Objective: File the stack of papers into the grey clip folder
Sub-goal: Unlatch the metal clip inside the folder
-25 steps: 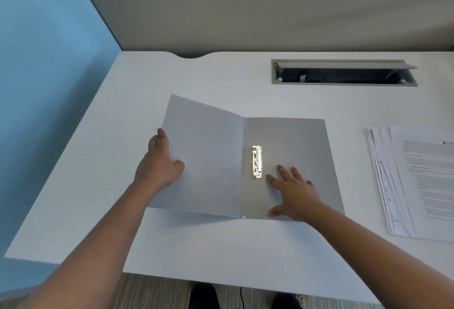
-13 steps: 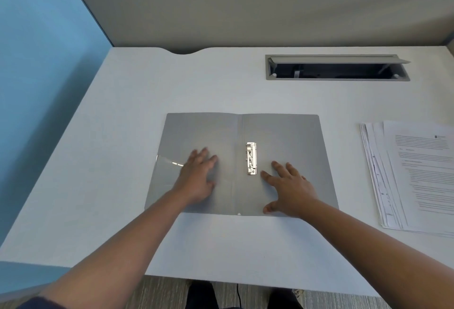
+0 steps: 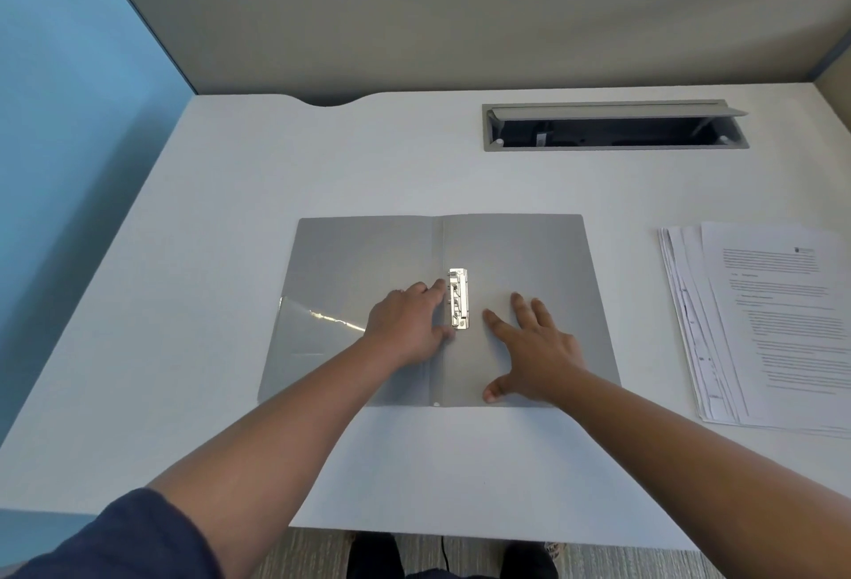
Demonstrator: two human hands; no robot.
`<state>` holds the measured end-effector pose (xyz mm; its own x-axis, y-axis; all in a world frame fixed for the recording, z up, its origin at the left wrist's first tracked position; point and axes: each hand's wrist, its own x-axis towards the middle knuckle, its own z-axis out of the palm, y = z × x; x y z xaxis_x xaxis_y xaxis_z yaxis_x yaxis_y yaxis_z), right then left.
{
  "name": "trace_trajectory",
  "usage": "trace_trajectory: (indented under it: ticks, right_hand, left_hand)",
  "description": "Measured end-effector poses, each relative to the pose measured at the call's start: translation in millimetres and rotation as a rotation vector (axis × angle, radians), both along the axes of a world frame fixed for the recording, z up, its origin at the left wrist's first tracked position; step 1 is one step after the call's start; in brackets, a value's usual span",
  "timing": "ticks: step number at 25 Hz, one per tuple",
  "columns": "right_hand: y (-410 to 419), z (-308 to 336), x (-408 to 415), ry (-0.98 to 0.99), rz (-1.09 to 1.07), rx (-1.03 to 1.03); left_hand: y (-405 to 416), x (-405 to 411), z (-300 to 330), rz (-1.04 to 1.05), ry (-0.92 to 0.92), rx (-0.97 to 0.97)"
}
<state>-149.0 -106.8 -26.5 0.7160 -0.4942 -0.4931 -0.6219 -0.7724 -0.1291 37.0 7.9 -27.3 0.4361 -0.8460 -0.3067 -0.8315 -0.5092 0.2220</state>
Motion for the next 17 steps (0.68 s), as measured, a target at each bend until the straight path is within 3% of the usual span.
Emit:
trace_trajectory:
  ticks: [17]
  right_hand:
    - [-1.1,-5.7,0.5,0.004,0.029,-0.030]
  left_hand:
    - [-24.0,7.2,-1.3,-0.019,0.010,0.130]
